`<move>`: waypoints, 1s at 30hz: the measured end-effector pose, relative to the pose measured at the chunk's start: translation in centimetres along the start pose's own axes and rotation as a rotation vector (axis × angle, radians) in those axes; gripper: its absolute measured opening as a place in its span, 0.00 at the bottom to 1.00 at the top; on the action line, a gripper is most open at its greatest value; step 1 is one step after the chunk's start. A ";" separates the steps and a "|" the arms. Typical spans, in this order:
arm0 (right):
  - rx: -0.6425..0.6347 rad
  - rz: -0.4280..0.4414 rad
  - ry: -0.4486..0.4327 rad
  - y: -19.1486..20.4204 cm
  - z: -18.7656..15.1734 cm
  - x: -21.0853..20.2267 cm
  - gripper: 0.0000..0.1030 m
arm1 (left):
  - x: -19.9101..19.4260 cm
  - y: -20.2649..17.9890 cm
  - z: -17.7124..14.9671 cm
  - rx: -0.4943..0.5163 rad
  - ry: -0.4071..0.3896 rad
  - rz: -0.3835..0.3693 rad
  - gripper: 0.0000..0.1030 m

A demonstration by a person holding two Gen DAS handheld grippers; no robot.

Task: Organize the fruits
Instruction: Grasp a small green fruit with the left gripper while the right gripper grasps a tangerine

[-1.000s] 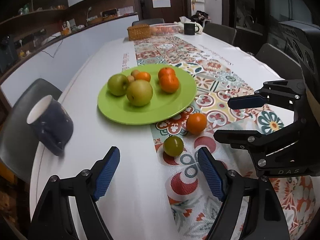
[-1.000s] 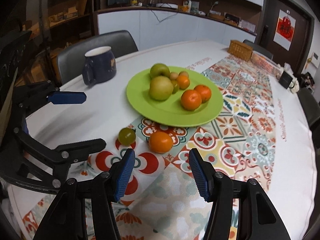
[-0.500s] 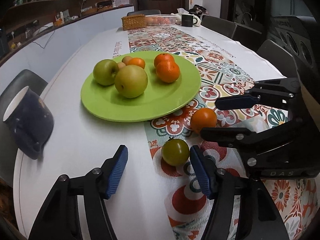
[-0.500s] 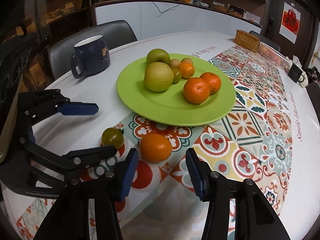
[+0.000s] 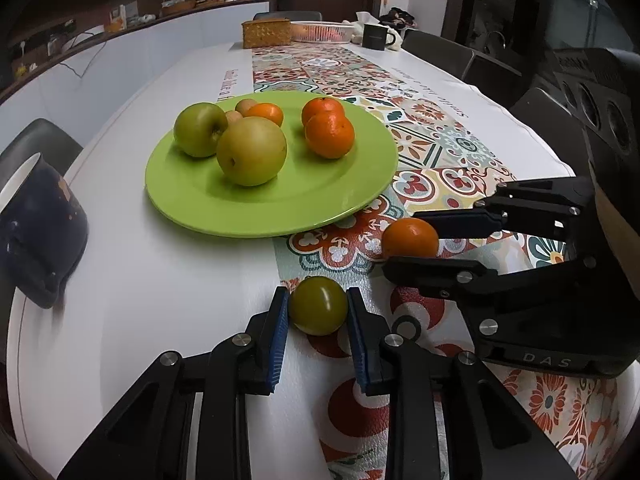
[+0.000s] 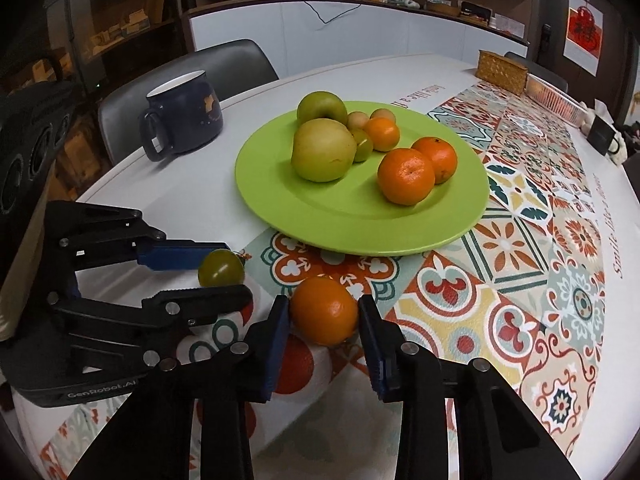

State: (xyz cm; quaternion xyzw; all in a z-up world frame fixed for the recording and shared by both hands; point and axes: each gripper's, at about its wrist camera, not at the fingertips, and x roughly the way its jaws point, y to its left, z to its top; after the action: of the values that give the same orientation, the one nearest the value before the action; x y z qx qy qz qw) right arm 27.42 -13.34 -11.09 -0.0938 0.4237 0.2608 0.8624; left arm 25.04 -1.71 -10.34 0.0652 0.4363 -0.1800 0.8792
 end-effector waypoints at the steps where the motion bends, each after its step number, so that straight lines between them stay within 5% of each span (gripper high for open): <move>1: 0.006 -0.002 -0.003 0.0 -0.1 -0.1 0.35 | -0.1 0.0 0.0 -0.006 0.001 0.003 0.27; 12: 0.060 -0.023 -0.039 0.1 -0.6 -2.6 0.35 | -2.5 -0.6 0.1 -0.042 0.001 0.066 0.27; 30: 0.126 -0.066 -0.193 1.0 0.0 -10.2 0.35 | -10.2 -2.3 1.2 -0.065 -0.124 0.134 0.27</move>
State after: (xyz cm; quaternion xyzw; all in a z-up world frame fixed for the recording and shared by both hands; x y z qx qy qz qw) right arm 21.73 -16.23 -3.08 -0.0279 0.3509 0.2130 0.9114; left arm 19.41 -1.52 -1.45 0.0543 0.3813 -0.1101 0.9163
